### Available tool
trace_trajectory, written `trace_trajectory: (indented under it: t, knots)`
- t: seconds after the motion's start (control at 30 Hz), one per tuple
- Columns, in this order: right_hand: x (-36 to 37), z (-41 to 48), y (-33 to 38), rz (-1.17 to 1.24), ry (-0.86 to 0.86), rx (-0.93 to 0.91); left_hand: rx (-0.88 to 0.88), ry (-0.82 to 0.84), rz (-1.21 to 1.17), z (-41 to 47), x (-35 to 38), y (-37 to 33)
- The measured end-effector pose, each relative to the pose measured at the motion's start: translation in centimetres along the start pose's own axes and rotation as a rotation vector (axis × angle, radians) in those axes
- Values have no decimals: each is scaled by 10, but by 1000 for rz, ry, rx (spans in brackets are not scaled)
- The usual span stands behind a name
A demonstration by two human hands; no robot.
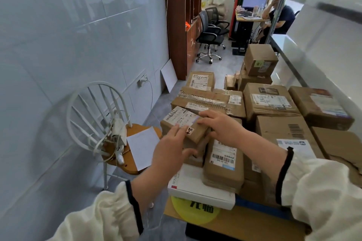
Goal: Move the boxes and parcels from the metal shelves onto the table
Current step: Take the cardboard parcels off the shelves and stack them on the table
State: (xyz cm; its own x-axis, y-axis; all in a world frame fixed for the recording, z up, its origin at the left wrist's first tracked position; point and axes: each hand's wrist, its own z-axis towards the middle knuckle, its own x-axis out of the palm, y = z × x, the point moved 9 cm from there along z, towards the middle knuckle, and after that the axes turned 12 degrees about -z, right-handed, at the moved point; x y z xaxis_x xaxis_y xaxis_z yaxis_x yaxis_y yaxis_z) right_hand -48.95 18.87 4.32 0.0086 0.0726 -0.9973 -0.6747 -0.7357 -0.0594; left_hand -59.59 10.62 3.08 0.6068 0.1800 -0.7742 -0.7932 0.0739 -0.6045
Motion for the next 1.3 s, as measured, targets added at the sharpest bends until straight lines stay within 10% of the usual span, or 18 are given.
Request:
trace_trajectory:
  t: [0.13, 1.0, 1.3]
  knots:
    - [-6, -18, 0, 64, 22, 56, 141, 100, 336, 32, -36, 29]
    - [-5, -27, 25, 23, -248, -18, 345, 57, 66, 47, -30, 49]
    - [-10, -61, -15, -34, -119, 290, 406, -3, 397, 59, -32, 3]
